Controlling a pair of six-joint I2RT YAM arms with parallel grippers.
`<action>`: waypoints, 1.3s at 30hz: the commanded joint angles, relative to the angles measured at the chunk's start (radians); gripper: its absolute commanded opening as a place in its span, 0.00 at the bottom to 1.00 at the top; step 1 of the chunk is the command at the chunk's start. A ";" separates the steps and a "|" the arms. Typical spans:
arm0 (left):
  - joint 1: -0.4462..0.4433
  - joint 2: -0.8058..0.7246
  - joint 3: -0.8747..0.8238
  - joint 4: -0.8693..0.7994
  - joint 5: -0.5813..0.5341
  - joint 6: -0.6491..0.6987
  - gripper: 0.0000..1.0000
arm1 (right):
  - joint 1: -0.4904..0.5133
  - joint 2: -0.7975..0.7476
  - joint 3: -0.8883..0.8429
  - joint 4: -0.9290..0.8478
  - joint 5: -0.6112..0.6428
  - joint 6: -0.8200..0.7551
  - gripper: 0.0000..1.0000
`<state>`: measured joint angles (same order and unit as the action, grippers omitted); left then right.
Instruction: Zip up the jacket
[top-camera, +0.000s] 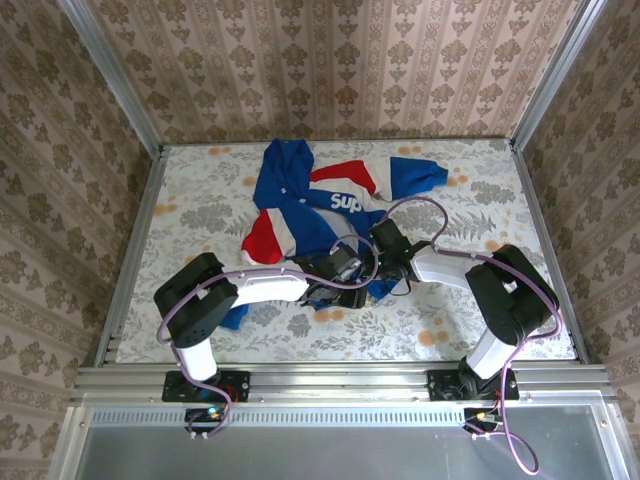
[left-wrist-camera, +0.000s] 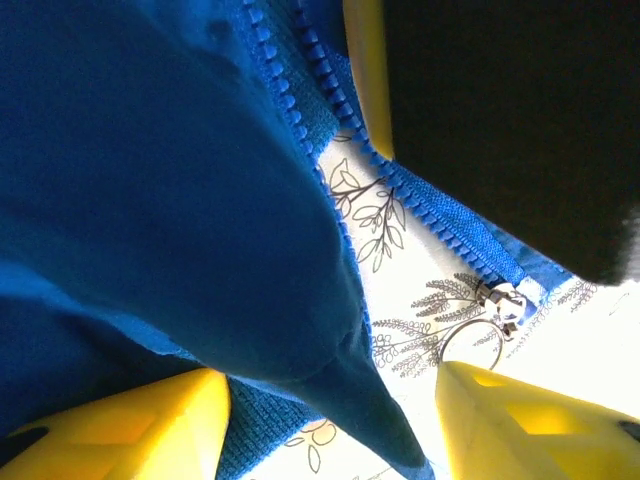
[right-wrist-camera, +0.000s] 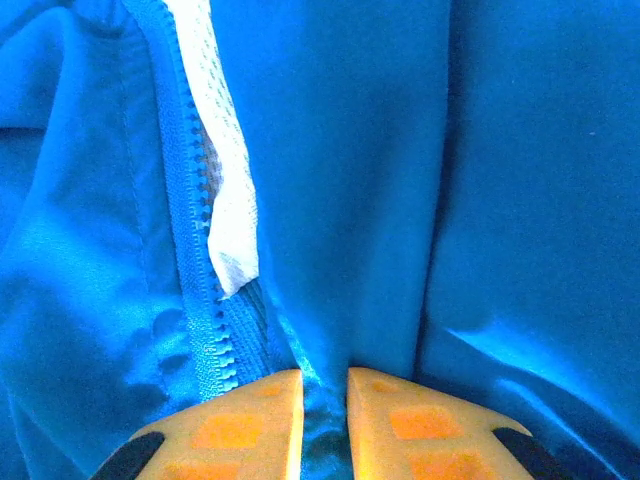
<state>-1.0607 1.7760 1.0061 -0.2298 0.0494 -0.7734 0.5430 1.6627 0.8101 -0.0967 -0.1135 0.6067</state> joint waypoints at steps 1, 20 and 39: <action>-0.011 0.013 -0.025 -0.029 -0.006 -0.021 0.47 | -0.006 0.000 -0.032 -0.024 -0.003 0.009 0.19; 0.170 -0.283 -0.330 0.198 0.113 -0.079 0.00 | -0.008 -0.024 -0.035 -0.043 0.006 0.000 0.19; 0.309 -0.371 -0.477 0.541 0.377 -0.137 0.00 | 0.014 -0.225 0.029 -0.074 -0.085 0.067 0.46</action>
<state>-0.7647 1.4387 0.5358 0.2539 0.3695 -0.9161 0.5491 1.4567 0.8131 -0.1387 -0.1570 0.6361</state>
